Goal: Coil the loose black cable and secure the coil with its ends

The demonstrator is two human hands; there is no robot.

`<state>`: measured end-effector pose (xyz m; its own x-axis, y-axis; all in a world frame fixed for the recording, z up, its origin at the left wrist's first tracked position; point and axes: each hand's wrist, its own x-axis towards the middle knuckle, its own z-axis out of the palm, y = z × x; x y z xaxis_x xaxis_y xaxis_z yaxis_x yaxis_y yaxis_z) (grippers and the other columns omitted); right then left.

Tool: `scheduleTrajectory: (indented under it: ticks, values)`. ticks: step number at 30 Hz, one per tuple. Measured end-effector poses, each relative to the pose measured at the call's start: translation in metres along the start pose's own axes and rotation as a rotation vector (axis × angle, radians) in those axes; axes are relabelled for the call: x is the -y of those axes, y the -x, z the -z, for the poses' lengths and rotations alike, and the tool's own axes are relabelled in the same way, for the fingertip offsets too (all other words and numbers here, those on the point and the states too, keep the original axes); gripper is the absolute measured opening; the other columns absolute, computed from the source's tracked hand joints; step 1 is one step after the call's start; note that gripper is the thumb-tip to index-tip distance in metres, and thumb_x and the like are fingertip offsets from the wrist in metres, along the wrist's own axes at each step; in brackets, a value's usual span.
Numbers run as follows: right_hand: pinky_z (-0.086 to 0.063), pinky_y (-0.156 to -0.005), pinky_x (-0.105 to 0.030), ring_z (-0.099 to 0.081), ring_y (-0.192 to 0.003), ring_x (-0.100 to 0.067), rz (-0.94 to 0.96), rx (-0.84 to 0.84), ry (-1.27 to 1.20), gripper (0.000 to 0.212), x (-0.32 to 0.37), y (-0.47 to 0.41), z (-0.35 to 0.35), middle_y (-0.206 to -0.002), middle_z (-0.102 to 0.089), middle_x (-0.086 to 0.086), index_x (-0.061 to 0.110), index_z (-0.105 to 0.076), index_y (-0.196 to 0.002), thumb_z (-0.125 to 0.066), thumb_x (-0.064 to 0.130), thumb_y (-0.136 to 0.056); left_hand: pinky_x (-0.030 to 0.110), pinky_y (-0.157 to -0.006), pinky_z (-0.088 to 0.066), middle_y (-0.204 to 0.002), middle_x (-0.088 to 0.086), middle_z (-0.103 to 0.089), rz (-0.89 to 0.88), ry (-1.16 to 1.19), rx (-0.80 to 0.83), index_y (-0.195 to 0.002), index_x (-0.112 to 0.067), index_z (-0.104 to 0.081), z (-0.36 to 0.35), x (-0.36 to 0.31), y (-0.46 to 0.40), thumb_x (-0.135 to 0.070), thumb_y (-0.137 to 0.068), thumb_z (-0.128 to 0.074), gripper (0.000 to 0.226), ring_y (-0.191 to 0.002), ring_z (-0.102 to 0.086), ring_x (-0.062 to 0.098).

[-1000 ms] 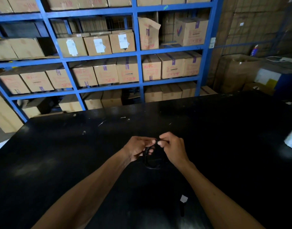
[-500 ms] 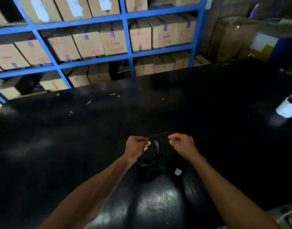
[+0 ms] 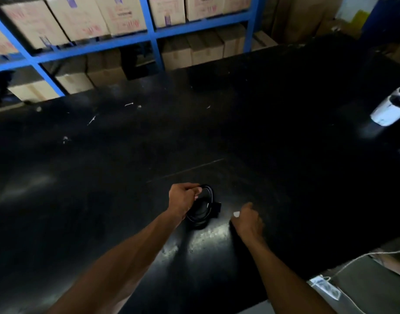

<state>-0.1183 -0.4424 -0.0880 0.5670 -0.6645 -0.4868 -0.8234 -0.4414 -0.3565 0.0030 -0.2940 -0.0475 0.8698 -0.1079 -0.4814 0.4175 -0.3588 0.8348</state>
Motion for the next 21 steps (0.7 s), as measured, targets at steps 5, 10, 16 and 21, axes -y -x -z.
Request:
scheduleTrajectory:
  ticks: [5,10,16,21]
  values:
    - [-0.053,-0.085,-0.032,-0.07,-0.1,-0.031,0.125,-0.031,-0.302,0.019,0.003,-0.007,0.029,-0.103,-0.074,-0.014,0.011,-0.069,-0.102,-0.067,0.022,-0.087,0.021,-0.067,-0.057,-0.08,0.009,-0.074,0.018,0.05,-0.041,-0.1,-0.003,-0.078,0.012,-0.007,-0.002,-0.002,-0.084,-0.074,0.016,-0.061,-0.062,0.012]
    - [-0.05,-0.078,-0.023,-0.068,-0.087,-0.016,0.283,0.054,-0.501,0.022,0.033,0.008,0.063,-0.098,-0.074,-0.005,0.013,-0.072,-0.109,-0.07,0.016,-0.087,0.029,-0.077,-0.059,-0.083,0.01,-0.077,0.006,0.161,-0.09,-0.098,-0.004,-0.079,0.013,-0.029,0.01,-0.002,-0.083,-0.075,0.015,-0.069,-0.067,0.017]
    - [-0.056,-0.06,-0.03,-0.063,-0.057,-0.011,0.443,0.065,-0.498,0.027,0.058,0.044,0.078,-0.08,-0.076,0.0,0.013,-0.07,-0.1,-0.049,0.028,-0.103,0.029,-0.077,-0.06,-0.092,0.006,-0.077,-0.148,0.191,-0.036,-0.104,-0.013,-0.077,0.004,-0.057,0.042,-0.01,-0.086,-0.074,0.018,-0.084,-0.073,0.015]
    - [-0.045,-0.067,-0.026,-0.063,-0.079,-0.016,0.324,-0.012,-0.465,0.022,0.063,0.058,0.093,-0.091,-0.072,-0.003,0.015,-0.074,-0.107,-0.06,0.029,-0.098,0.021,-0.076,-0.058,-0.094,-0.002,-0.076,-0.382,0.085,0.045,-0.101,-0.02,-0.075,-0.004,-0.075,0.078,-0.013,-0.083,-0.077,0.019,-0.087,-0.072,0.008]
